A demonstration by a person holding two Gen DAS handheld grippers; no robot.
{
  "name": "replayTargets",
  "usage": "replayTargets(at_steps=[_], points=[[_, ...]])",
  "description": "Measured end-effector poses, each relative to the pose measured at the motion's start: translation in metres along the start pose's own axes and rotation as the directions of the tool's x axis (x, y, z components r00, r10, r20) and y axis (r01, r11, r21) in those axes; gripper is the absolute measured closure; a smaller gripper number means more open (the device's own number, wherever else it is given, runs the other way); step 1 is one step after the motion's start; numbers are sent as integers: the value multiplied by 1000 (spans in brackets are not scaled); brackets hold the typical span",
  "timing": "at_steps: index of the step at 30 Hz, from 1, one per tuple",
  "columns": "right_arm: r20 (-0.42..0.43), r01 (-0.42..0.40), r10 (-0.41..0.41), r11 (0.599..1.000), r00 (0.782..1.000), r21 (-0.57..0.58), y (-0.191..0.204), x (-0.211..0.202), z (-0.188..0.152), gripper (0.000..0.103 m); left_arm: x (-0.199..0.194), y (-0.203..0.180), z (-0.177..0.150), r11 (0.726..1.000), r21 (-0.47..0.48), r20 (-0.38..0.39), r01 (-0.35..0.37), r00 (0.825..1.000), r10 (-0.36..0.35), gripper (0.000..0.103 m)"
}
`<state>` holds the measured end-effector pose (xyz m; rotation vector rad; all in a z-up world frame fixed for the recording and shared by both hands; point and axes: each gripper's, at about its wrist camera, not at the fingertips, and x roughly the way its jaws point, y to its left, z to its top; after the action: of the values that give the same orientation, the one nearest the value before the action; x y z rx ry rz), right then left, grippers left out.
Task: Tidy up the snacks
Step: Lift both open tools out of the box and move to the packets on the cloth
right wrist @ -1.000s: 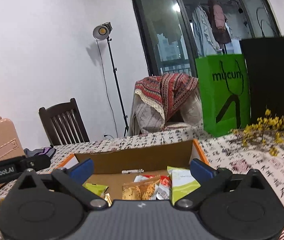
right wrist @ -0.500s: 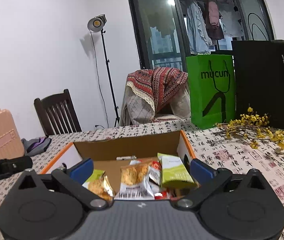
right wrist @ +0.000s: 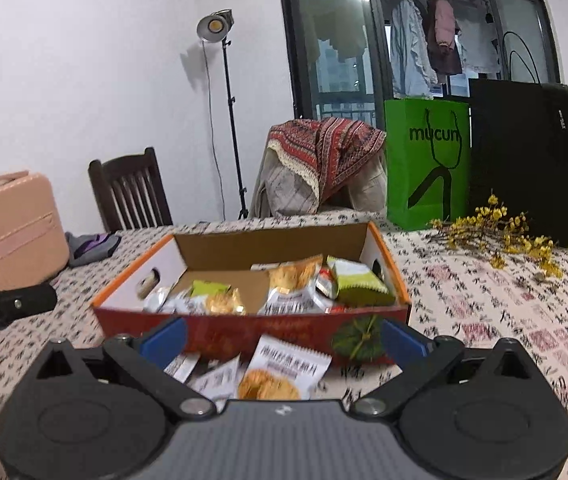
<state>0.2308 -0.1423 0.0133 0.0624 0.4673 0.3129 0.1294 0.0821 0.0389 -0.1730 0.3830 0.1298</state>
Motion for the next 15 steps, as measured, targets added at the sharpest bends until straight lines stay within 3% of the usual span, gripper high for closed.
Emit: replayTargets(at_steps=[15], points=[[-138, -46, 46, 999, 989, 6, 4, 7, -36, 0, -3, 28, -35, 1000, -3, -88, -19, 996, 19, 0]])
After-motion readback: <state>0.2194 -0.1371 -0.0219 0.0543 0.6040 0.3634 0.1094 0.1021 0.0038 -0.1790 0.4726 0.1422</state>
